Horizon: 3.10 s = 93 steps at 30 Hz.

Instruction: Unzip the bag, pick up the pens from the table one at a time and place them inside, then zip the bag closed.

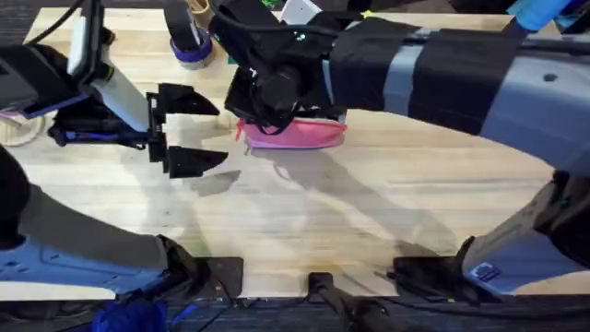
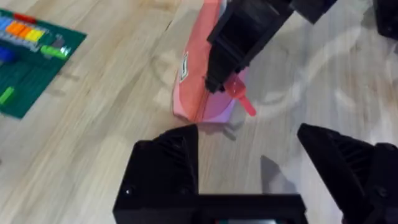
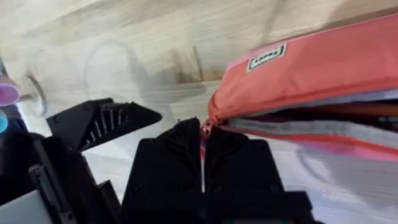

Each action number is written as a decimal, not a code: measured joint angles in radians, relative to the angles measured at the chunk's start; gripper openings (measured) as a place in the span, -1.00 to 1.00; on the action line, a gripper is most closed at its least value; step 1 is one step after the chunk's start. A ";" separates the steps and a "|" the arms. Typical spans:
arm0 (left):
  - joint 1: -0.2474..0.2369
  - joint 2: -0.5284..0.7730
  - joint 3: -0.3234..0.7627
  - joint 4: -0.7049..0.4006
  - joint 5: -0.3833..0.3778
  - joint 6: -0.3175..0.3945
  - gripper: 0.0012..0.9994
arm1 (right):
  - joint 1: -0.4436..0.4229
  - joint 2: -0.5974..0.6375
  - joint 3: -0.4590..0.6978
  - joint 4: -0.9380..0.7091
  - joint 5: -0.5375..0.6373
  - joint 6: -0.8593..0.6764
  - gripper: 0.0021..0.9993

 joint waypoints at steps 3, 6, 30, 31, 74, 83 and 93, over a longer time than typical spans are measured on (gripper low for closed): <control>-0.029 0.010 0.000 0.024 0.006 0.009 0.99 | 0.000 0.000 0.000 0.002 0.000 0.000 -0.94; -0.060 0.025 0.000 0.059 0.008 0.013 0.99 | 0.000 0.000 0.000 0.004 0.000 0.000 -0.94; -0.249 0.055 0.000 0.453 0.047 -0.418 0.99 | 0.000 0.000 0.000 0.020 0.003 0.000 -0.94; -0.251 0.055 0.000 0.453 0.047 -0.425 0.99 | 0.000 0.000 0.000 0.020 0.003 0.000 -0.94; -0.272 0.055 0.000 0.464 0.084 -0.459 -0.91 | -0.130 -0.084 0.000 -0.115 0.040 -0.318 -0.94; -0.280 0.055 0.000 0.463 0.096 -0.459 -0.92 | -0.268 -0.091 0.000 -0.240 0.052 -0.447 -0.94; -0.300 0.055 0.000 0.461 0.107 -0.459 -0.92 | -0.396 -0.101 0.000 -0.323 0.158 -0.585 -0.94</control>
